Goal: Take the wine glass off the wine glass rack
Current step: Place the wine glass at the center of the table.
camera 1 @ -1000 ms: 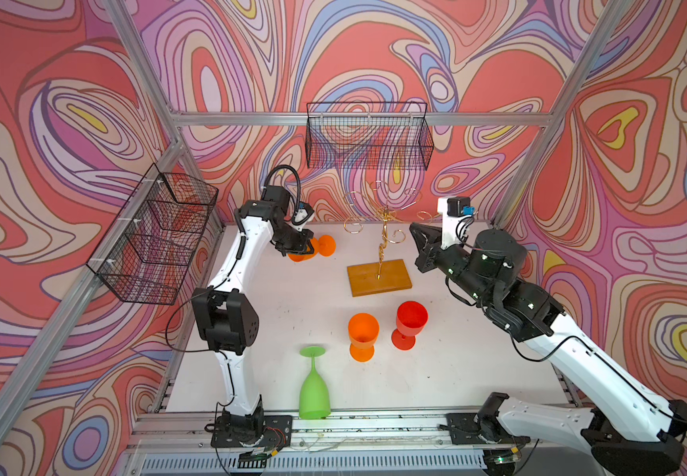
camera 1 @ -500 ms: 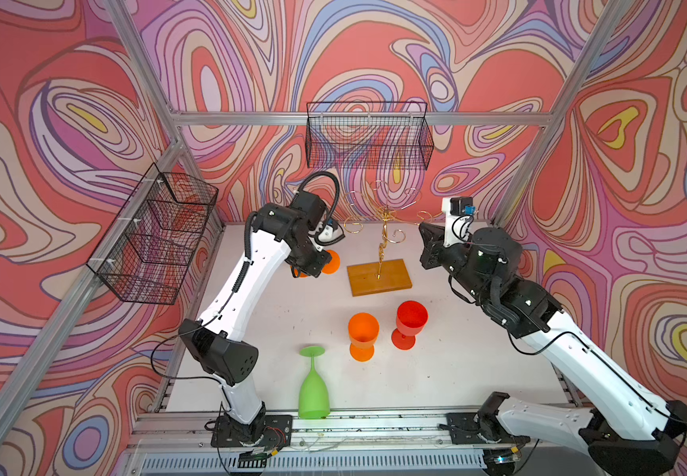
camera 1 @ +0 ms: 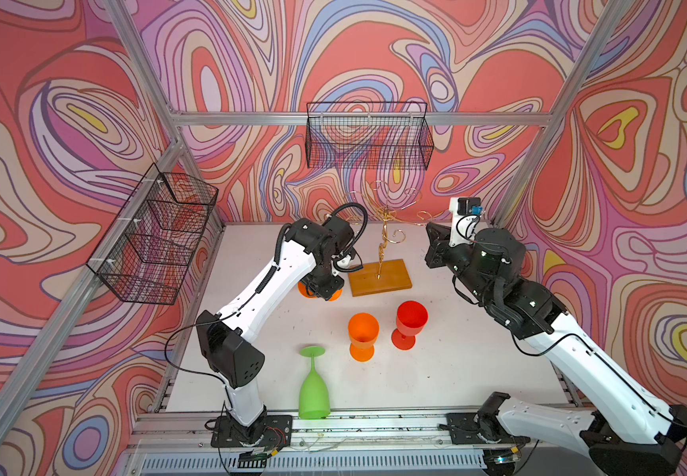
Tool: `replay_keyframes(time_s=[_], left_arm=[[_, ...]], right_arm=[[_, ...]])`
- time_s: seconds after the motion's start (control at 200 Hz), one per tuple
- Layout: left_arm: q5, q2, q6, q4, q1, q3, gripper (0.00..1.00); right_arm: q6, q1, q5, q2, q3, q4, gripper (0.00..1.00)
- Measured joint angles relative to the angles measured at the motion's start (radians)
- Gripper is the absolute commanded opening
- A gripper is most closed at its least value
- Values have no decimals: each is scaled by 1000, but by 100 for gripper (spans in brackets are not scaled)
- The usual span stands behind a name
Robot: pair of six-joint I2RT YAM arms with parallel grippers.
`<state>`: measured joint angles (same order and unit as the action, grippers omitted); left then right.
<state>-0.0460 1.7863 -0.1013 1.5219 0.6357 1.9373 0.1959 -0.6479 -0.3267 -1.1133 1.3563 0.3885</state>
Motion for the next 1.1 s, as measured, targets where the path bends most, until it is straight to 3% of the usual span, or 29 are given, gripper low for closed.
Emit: replay_keyframes(time_s=[1.097], left_arm=[[4, 99, -19, 0, 47, -82, 3]], right_arm=[[8, 6, 0, -2, -2, 8, 0]])
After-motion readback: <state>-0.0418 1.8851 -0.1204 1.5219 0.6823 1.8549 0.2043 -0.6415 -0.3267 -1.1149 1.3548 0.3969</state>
